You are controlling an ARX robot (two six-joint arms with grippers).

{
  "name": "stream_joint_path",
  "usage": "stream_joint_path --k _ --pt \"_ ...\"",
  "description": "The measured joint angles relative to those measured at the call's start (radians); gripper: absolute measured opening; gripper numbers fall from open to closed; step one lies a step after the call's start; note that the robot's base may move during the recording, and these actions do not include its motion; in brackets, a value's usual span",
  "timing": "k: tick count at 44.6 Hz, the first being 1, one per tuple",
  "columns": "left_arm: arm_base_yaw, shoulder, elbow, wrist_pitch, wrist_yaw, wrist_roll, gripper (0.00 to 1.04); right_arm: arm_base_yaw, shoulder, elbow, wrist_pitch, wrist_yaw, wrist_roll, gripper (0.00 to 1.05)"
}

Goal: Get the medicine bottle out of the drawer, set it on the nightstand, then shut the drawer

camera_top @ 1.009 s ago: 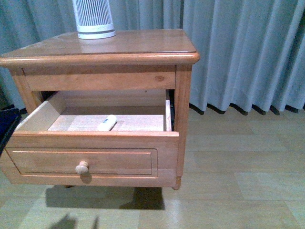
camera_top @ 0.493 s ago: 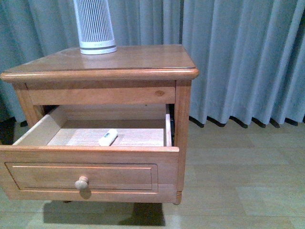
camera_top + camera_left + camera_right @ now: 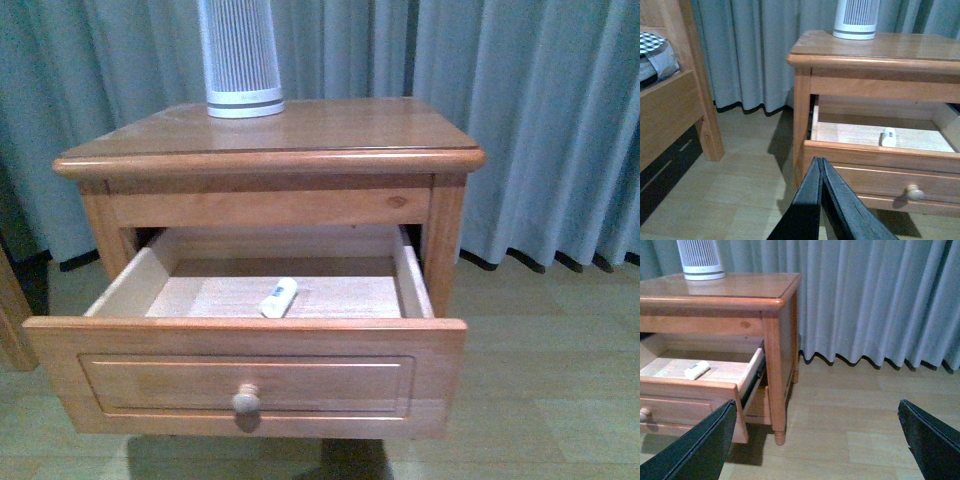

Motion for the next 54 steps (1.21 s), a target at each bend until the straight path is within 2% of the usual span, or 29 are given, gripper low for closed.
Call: stream_joint_path --k 19,34,35,37,41,44,47,54 --pt "0.0 -0.122 0.0 -0.122 0.0 0.0 0.04 -0.001 -0.001 0.0 0.0 -0.003 0.0 0.98" --pt "0.001 -0.135 0.0 -0.129 -0.003 0.0 0.54 -0.001 -0.001 0.0 0.0 -0.006 0.0 0.98" --pt "0.001 -0.135 0.0 -0.129 -0.003 0.0 0.57 0.005 0.004 0.0 0.002 0.019 0.0 0.98" --pt "0.0 -0.135 0.0 -0.129 -0.003 0.0 0.64 0.05 0.038 0.002 0.032 0.164 0.004 0.98" --pt "0.001 -0.135 0.0 -0.129 -0.003 0.0 0.77 0.087 0.179 0.025 0.127 0.362 0.011 0.98" --pt "0.0 -0.135 0.0 -0.129 -0.003 0.0 0.87 0.067 0.336 0.074 0.225 0.423 0.016 0.98" --pt "0.001 -0.135 0.0 -0.129 -0.003 0.0 0.98 0.038 0.498 0.146 0.317 0.41 0.014 0.98" --pt "0.001 -0.135 0.0 -0.129 -0.003 0.003 0.98 -0.01 0.841 0.373 0.36 0.346 0.011 0.98"
